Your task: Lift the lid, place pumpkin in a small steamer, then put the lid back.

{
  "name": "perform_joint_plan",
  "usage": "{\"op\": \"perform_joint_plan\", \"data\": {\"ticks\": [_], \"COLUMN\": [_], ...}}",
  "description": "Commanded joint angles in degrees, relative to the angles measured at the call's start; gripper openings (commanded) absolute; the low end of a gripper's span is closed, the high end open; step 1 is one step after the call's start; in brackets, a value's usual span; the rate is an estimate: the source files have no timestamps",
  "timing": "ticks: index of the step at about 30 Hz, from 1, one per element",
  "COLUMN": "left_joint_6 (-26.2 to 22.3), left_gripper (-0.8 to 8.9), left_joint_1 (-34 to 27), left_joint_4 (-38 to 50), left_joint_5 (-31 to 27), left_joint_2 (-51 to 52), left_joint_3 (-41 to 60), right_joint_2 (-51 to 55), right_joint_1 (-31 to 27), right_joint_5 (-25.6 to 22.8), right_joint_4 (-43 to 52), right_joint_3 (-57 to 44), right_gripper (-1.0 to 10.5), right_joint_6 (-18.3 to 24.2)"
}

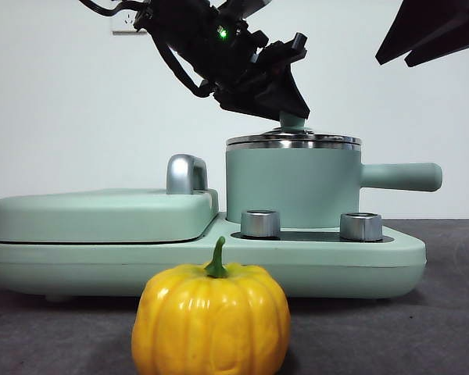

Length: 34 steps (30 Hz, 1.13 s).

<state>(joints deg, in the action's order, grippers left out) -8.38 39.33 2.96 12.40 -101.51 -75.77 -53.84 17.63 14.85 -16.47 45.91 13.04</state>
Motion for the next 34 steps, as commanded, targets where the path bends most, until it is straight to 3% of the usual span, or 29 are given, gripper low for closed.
{"op": "perform_joint_plan", "data": {"ticks": [1,8,23,29,34], "left_joint_6": [-0.5,-0.5,-0.5,0.1,-0.1], "left_gripper": [0.07,0.07,0.11,0.13,0.14], "left_joint_1": [0.7,0.6,-5.5,-10.4,-15.1], "left_joint_4": [-0.7,-3.0,-19.6,-23.5,-28.3], "left_joint_5": [0.3,-0.4,-1.4,-3.3,-3.6], "left_joint_2": [-1.1,0.3,9.3,13.6,17.0], "left_joint_3": [-1.1,-5.7,-10.4,-10.2,-8.8], "right_joint_2": [-0.4,-0.4,-0.4,-0.4,-0.5], "right_joint_1": [0.3,0.3,1.1,5.8,13.7], "right_joint_5": [0.2,0.2,2.0,5.2,6.6], "right_joint_4": [0.5,0.5,-1.3,-2.2,-4.3], "right_joint_3": [1.1,1.1,1.1,1.1,1.1], "right_gripper": [2.9,2.9,2.9,3.0,3.4], "right_joint_6": [-0.9,-0.9,-1.0,-0.9,2.7]}}
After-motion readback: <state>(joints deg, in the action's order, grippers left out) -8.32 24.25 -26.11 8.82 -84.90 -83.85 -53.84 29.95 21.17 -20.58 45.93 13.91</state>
